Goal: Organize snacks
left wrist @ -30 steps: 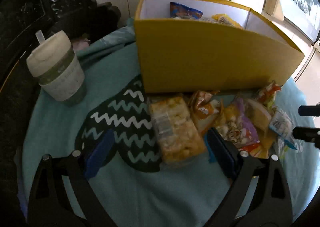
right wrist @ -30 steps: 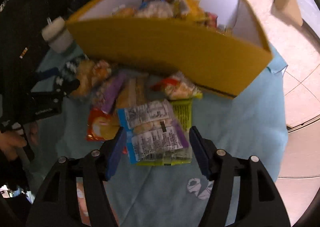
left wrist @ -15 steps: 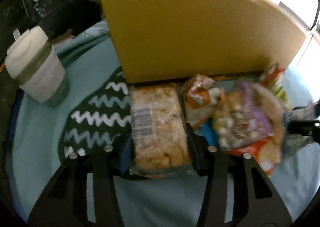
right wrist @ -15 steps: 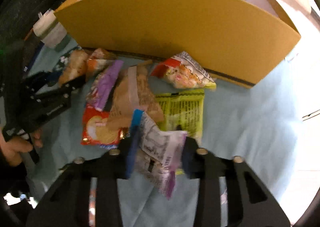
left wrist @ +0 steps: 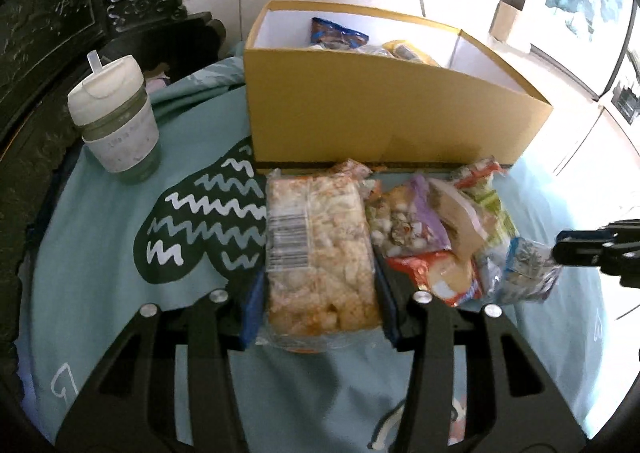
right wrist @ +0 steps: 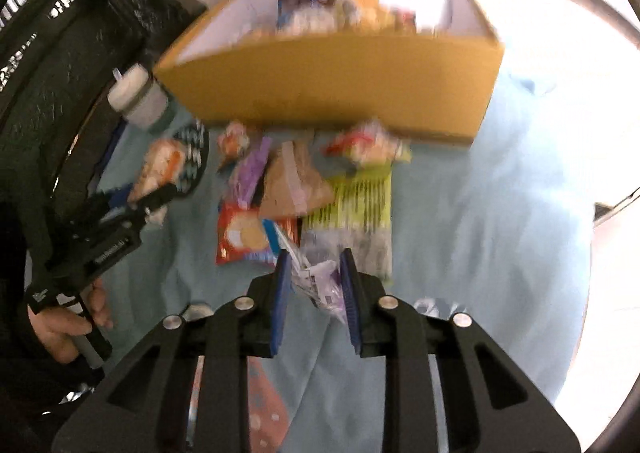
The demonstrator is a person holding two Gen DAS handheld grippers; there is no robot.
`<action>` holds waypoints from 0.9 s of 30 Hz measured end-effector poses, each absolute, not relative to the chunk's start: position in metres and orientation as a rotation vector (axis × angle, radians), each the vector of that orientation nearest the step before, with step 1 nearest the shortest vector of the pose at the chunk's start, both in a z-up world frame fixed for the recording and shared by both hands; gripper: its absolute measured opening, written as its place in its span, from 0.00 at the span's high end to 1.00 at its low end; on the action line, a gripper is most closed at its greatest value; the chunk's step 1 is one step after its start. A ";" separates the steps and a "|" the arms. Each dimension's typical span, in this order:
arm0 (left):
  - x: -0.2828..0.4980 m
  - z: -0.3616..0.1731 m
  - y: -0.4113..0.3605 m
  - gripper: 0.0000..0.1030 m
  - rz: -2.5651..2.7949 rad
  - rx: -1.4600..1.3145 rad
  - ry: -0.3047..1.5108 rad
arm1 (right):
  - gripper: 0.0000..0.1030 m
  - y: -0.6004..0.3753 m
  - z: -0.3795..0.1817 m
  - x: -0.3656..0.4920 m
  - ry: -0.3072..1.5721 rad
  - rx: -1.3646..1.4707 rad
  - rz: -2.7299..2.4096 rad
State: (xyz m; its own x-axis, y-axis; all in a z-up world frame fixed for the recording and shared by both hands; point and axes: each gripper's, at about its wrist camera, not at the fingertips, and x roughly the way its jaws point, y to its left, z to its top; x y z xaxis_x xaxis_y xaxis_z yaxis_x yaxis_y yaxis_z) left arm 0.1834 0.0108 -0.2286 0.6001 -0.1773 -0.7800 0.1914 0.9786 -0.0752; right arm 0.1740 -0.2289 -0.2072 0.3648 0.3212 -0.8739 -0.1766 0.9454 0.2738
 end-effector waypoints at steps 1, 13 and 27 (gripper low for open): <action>0.183 -0.229 0.010 0.54 -0.211 0.017 0.908 | 0.74 -0.227 -0.208 0.175 1.140 0.111 0.307; 0.165 -0.221 0.025 0.54 -0.205 0.012 0.894 | 0.38 -0.160 -0.254 0.141 1.135 -0.385 0.334; 0.146 -0.258 0.003 0.31 -0.308 0.152 0.909 | 0.36 -0.192 -0.252 0.137 1.197 -0.200 0.386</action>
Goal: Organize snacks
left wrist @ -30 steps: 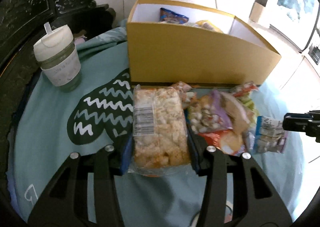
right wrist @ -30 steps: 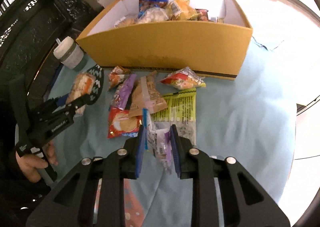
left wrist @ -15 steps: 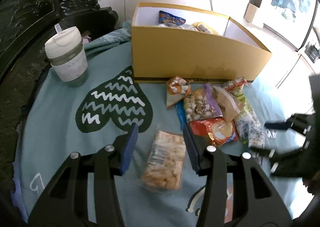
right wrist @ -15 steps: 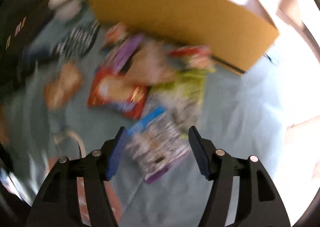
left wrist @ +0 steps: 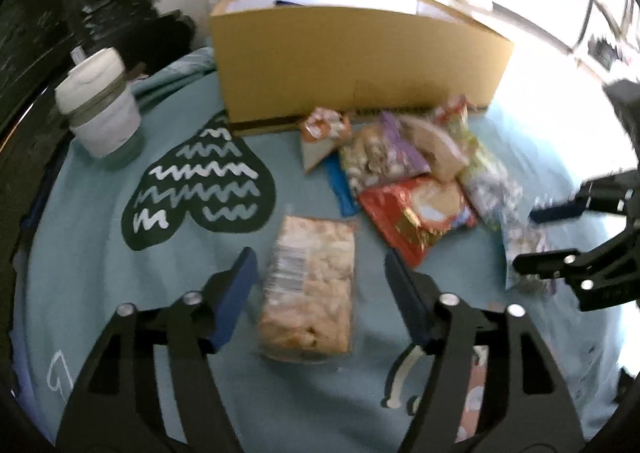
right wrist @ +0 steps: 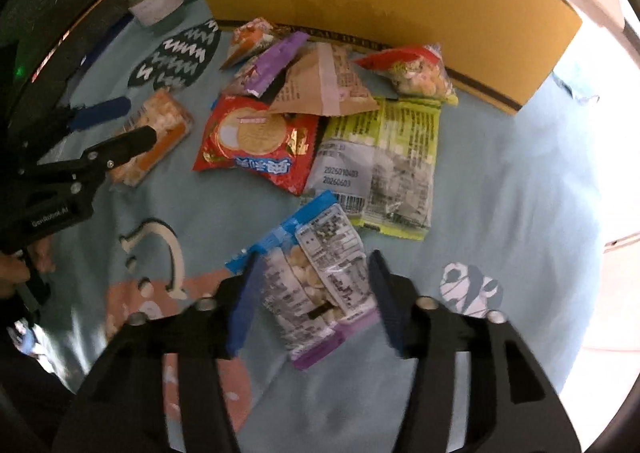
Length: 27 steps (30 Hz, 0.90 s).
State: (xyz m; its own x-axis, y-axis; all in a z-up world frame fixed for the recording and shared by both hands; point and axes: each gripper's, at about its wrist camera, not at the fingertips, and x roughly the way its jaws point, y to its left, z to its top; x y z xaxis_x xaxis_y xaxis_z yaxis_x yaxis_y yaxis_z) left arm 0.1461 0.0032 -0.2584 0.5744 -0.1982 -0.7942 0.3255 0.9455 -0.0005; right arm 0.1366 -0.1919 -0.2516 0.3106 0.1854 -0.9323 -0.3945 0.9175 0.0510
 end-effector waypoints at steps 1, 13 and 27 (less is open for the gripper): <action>0.147 -0.264 0.001 0.31 -0.314 0.167 0.932 | 0.36 -0.190 -0.255 0.133 1.188 -0.232 0.406; 0.131 -0.272 0.000 0.54 -0.319 0.191 0.986 | 0.57 -0.205 -0.250 0.141 1.203 0.005 0.456; 0.130 -0.272 0.001 0.52 -0.310 0.194 0.997 | 0.45 -0.175 -0.273 0.133 1.207 -0.305 0.443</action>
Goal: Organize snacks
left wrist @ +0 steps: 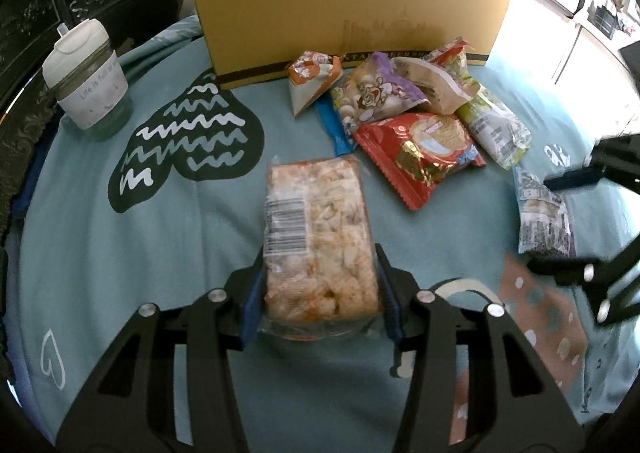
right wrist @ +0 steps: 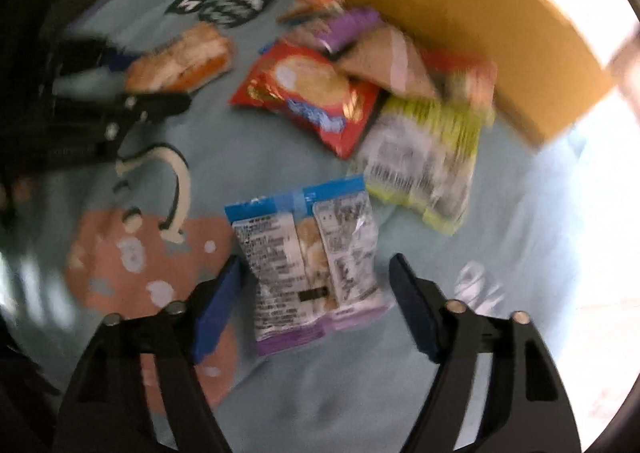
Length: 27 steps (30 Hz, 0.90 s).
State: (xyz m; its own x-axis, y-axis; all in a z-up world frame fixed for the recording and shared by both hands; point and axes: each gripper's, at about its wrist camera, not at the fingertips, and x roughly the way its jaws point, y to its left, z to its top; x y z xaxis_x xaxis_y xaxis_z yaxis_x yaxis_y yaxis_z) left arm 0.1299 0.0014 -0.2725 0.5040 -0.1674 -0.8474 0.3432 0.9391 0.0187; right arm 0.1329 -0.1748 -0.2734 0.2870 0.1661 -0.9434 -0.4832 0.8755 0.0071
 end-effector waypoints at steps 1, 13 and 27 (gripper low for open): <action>0.129 -0.272 0.002 0.53 -0.313 0.192 0.995 | 0.46 -0.180 -0.272 0.136 1.221 -0.265 0.435; 0.117 -0.192 -0.005 0.54 -0.379 0.084 0.781 | 0.48 -0.207 -0.177 0.134 1.028 0.081 0.454; 0.206 -0.053 -0.027 0.54 -0.325 -0.025 0.587 | 0.47 -0.261 -0.009 0.201 0.720 0.183 0.331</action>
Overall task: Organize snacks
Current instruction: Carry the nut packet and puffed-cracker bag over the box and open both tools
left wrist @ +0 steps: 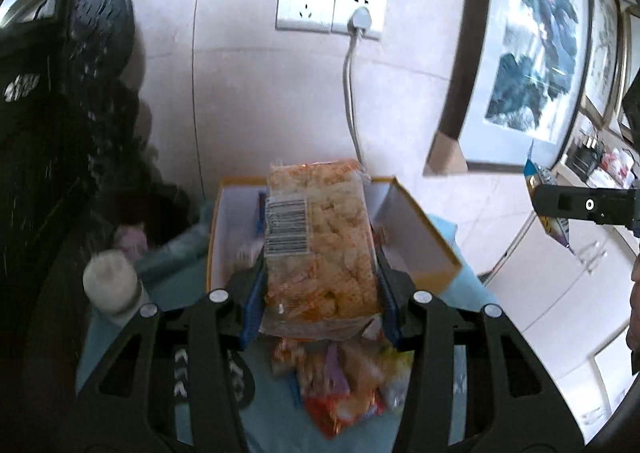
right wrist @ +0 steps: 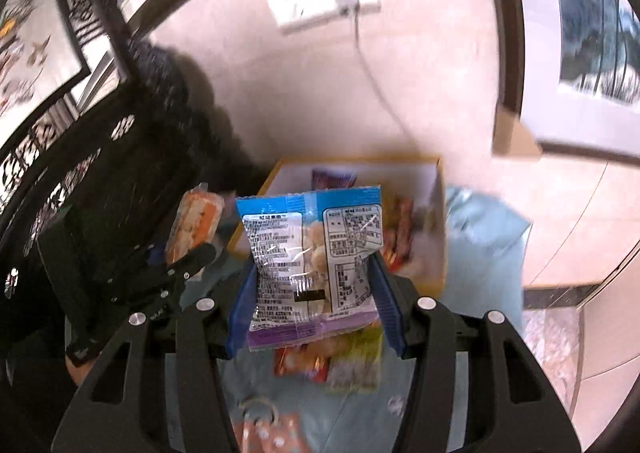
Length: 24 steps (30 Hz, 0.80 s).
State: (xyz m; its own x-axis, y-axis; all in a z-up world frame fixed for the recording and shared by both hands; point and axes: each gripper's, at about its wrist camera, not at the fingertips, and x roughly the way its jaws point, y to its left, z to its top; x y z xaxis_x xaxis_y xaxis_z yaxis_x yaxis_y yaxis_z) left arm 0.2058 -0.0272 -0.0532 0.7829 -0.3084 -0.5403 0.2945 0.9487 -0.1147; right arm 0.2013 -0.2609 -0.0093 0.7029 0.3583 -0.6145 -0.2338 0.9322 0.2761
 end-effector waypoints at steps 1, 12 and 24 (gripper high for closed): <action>0.214 -0.047 -0.031 0.54 -0.322 -0.026 0.584 | 0.47 -0.262 0.000 0.206 0.707 0.180 0.322; 0.320 -0.018 -0.044 0.04 -0.204 0.008 0.581 | 0.24 -0.265 0.010 0.309 0.758 0.149 0.180; 0.228 -0.187 -0.026 0.04 -0.293 0.056 0.803 | 0.24 -0.262 -0.173 0.228 1.058 0.102 0.179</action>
State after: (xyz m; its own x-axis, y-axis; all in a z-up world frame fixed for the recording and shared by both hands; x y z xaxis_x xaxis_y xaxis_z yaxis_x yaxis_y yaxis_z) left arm 0.2283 -0.0262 -0.1869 0.6565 -0.2375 -0.7159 0.2799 0.9581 -0.0612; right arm 0.2277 -0.2615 -0.1728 0.4776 0.1957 -0.8565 -0.0976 0.9807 0.1696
